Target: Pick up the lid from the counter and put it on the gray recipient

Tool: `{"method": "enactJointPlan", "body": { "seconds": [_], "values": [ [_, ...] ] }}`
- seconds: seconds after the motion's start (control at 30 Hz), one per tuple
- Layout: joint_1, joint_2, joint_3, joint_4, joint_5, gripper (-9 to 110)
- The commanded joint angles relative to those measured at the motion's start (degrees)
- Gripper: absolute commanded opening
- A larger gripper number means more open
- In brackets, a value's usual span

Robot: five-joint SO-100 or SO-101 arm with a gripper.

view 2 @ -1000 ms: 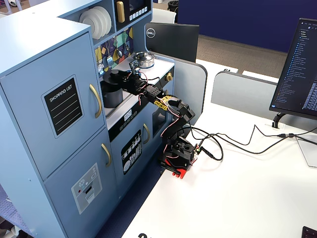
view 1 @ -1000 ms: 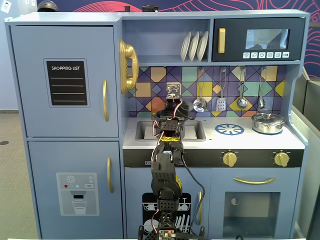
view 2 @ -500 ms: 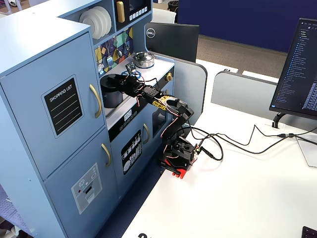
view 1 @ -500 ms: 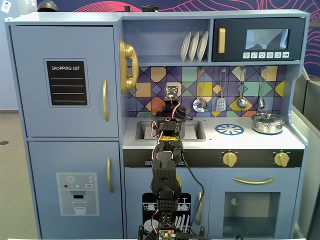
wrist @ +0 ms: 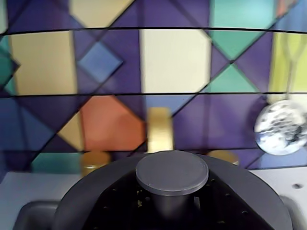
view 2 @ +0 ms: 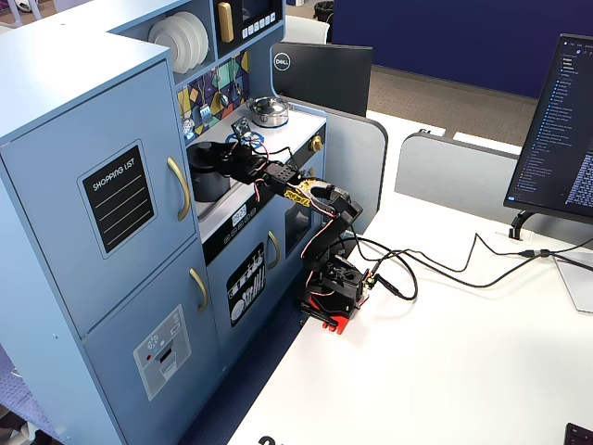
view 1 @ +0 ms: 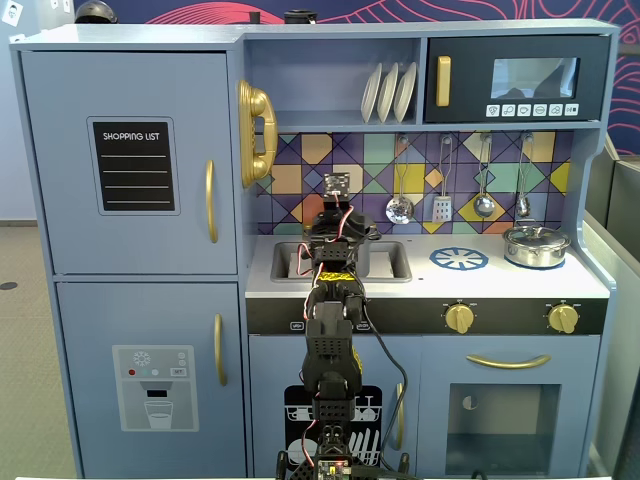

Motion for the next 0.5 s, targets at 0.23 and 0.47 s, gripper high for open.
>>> {"method": "enactJointPlan", "body": {
  "seconds": [0.23, 0.47],
  "values": [
    [-0.4, -0.4, 0.8, -2.5, -0.1, 0],
    [0.5, 1.1, 3.4, -2.6, -1.5, 0]
  ]
}}
